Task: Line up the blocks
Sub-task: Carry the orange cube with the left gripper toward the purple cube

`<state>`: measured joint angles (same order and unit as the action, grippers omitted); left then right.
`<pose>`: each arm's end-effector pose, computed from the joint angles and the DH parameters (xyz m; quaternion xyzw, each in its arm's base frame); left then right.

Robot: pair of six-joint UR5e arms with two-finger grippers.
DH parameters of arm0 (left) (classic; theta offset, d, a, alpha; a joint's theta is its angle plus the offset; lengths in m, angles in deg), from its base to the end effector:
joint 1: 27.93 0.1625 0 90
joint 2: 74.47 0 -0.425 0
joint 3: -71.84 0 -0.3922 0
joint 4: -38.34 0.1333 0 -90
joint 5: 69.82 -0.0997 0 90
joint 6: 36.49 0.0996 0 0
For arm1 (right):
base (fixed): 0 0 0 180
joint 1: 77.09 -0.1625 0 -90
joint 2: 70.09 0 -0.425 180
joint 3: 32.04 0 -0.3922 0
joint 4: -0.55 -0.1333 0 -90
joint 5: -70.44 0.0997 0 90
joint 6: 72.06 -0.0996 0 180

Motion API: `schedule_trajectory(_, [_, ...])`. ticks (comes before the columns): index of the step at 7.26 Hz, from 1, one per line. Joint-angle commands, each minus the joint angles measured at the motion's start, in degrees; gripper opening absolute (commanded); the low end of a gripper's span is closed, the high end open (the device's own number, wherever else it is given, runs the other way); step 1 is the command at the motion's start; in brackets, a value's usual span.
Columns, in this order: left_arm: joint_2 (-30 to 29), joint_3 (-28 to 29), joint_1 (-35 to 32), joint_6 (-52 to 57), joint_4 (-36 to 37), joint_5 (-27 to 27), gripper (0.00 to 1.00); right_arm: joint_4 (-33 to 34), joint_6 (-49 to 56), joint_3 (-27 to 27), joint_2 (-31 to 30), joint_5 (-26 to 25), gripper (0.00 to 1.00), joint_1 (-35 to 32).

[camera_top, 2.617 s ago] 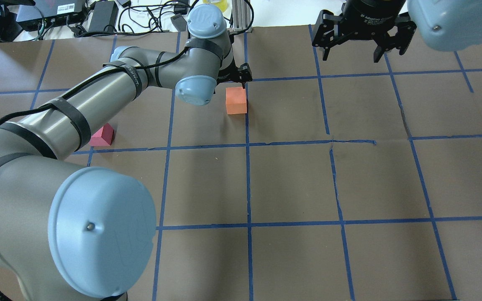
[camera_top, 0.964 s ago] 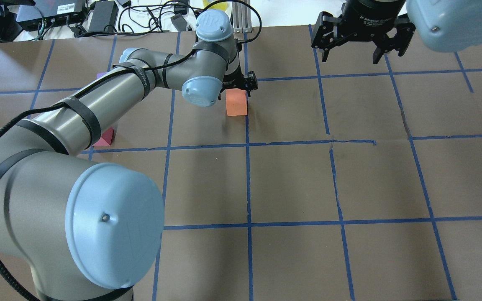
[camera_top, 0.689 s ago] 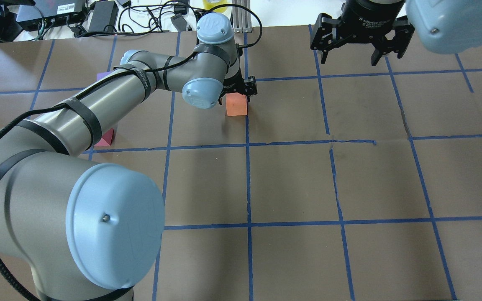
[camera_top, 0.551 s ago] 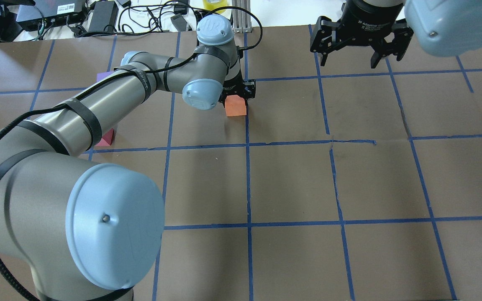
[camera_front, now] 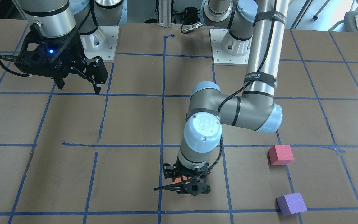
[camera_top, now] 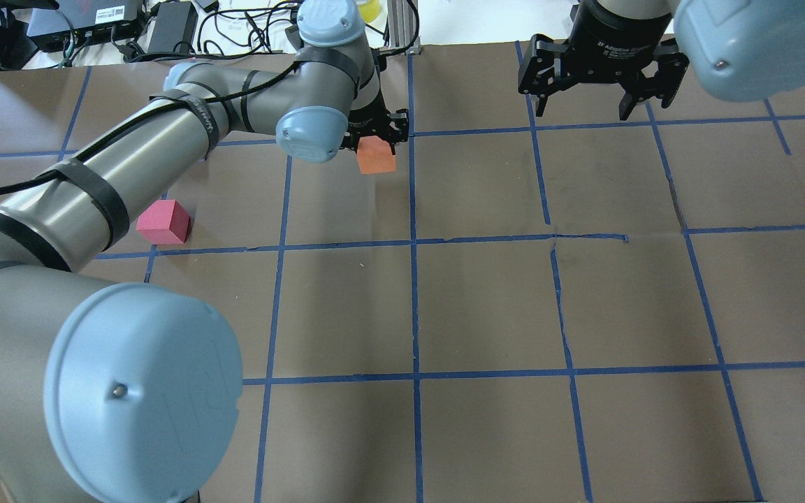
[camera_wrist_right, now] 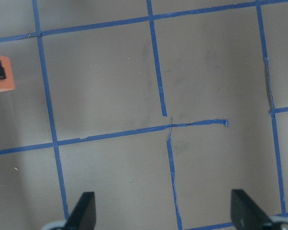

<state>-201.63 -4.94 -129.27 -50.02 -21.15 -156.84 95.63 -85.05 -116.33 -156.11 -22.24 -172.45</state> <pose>-0.2785 -0.6842 0.2547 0.0176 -0.9979 0.0503 0.0377 0.1778 -0.5180 0.5113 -0.0678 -0.9957 0.0623 0.0136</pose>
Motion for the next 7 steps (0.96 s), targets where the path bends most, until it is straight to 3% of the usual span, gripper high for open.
schedule_trajectory(1, [4.02,-0.39,6.92,9.43,-5.89,-1.30,0.01,-0.06,-0.03,-0.09,-0.02,-0.05,1.00,0.00])
schedule_trajectory(4, [6.05,-1.18,15.35,19.71,-8.52,-1.31,0.01,-0.06,-0.03,-0.18,-0.11,-0.66,1.00,0.00])
schedule_trajectory(7, [6.32,-6.08,24.05,33.44,-7.49,-1.22,0.00,-0.06,-0.03,-0.18,0.24,-0.22,1.00,0.00])
